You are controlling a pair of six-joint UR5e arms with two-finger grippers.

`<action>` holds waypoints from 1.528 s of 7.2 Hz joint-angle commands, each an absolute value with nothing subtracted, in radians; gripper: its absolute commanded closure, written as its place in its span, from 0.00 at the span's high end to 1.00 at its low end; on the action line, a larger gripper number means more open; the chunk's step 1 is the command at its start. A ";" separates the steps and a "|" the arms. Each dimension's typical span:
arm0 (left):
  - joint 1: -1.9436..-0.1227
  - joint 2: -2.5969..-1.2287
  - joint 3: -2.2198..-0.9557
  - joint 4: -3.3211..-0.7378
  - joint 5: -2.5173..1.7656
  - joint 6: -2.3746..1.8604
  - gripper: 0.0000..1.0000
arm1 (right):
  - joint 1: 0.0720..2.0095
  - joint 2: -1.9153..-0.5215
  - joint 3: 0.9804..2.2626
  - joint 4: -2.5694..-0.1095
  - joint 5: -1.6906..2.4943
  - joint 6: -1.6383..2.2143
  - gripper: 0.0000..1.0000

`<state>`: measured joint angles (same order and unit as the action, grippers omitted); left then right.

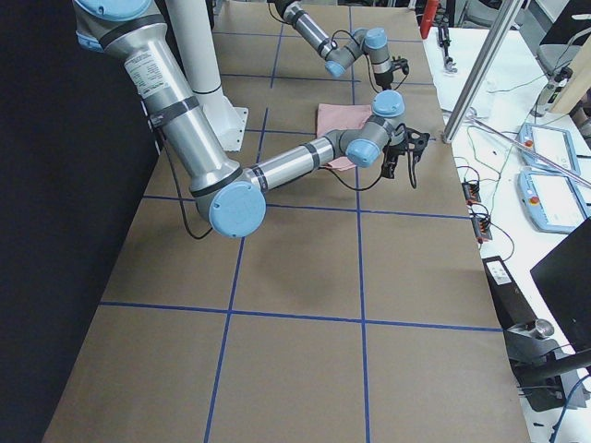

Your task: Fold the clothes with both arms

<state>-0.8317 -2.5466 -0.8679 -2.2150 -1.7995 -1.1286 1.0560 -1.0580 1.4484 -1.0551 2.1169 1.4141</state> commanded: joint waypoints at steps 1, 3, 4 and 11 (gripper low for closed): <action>-0.938 -2.442 -0.946 -2.227 -1.885 -1.008 0.00 | 1.098 -1.083 1.451 -1.063 2.123 1.341 1.00; -1.059 -2.181 -1.202 -2.223 -2.084 -0.846 0.00 | 1.226 -1.117 1.392 -1.093 2.248 1.078 1.00; -1.147 -2.111 -1.271 -2.214 -2.161 -0.768 0.00 | 1.292 -1.143 1.361 -1.147 2.287 0.875 1.00; -1.504 -1.550 -1.779 -1.597 -2.304 0.051 0.99 | 1.522 -1.370 1.440 -1.539 2.379 0.077 1.00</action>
<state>-1.4653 -1.6426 -1.7528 -1.6709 -2.3007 -0.0840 1.5170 -1.3196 1.3900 -1.5335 2.3728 0.0882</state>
